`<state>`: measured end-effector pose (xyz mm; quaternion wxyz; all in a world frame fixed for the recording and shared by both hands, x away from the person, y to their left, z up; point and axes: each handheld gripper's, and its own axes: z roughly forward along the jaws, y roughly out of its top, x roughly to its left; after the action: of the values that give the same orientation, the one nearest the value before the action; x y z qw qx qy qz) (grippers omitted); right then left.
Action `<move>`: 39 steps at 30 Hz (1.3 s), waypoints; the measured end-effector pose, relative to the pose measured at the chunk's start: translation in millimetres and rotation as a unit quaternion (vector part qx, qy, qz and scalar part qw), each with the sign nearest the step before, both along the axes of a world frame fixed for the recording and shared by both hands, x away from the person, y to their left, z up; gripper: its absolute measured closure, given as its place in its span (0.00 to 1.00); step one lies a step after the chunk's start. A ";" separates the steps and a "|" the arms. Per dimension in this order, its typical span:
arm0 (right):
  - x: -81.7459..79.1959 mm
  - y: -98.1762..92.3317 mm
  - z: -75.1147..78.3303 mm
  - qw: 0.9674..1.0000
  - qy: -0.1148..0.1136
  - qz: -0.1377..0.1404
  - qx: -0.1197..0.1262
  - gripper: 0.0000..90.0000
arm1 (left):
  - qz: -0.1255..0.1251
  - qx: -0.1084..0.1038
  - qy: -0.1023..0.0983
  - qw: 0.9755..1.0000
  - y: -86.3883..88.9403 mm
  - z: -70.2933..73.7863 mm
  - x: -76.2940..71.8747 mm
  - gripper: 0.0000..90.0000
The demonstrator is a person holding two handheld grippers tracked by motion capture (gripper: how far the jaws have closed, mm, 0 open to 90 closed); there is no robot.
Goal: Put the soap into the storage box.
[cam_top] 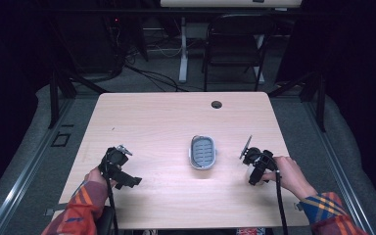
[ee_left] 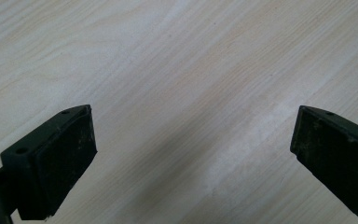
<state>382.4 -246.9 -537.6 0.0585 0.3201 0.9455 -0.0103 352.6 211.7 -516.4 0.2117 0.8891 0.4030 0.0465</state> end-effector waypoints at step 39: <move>3.9 8.0 13.3 1.000 0.008 0.010 -0.006 0.27 | 0.002 -0.001 -0.002 1.000 -0.4 0.2 -0.7 0.00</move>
<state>386.3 -239.0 -524.3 0.0527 0.3102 0.9490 -0.0179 351.9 211.3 -516.2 0.2138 0.8881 0.4040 0.0483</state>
